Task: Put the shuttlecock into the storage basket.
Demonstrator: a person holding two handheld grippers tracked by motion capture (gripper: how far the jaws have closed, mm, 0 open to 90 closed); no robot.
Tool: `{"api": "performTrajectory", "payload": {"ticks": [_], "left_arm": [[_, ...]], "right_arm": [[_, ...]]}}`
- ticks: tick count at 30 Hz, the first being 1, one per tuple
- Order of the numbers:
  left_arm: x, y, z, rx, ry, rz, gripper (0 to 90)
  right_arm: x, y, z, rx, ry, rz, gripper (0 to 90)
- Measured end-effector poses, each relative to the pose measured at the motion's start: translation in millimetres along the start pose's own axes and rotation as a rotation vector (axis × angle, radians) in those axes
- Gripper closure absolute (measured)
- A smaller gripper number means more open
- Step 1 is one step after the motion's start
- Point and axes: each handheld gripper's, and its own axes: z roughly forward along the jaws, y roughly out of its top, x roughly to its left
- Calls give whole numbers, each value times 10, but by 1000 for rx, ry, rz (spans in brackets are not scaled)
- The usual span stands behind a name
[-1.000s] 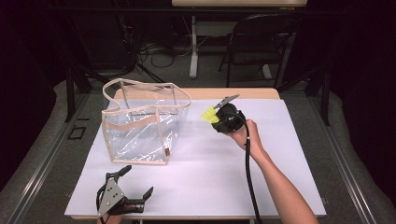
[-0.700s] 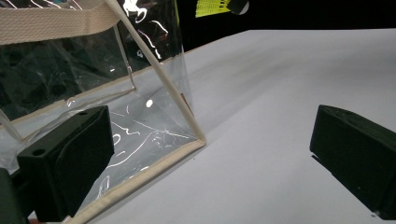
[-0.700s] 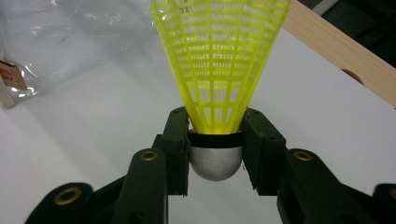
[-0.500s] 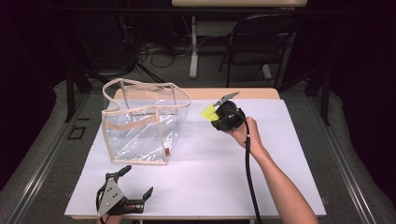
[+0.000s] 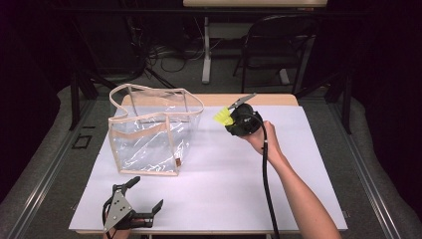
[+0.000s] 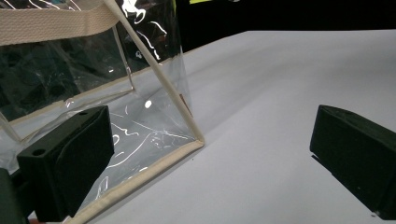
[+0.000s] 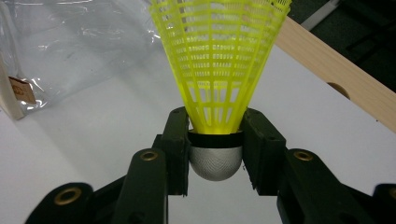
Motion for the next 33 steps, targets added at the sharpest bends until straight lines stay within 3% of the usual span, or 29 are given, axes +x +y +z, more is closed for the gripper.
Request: {"api": "performTrajectory", "payload": {"ticks": [33], "left_arm": [[-2, 0, -2, -5, 3, -1, 0]], "right_arm": [[-42, 241, -273, -68, -17, -5, 646]]}}
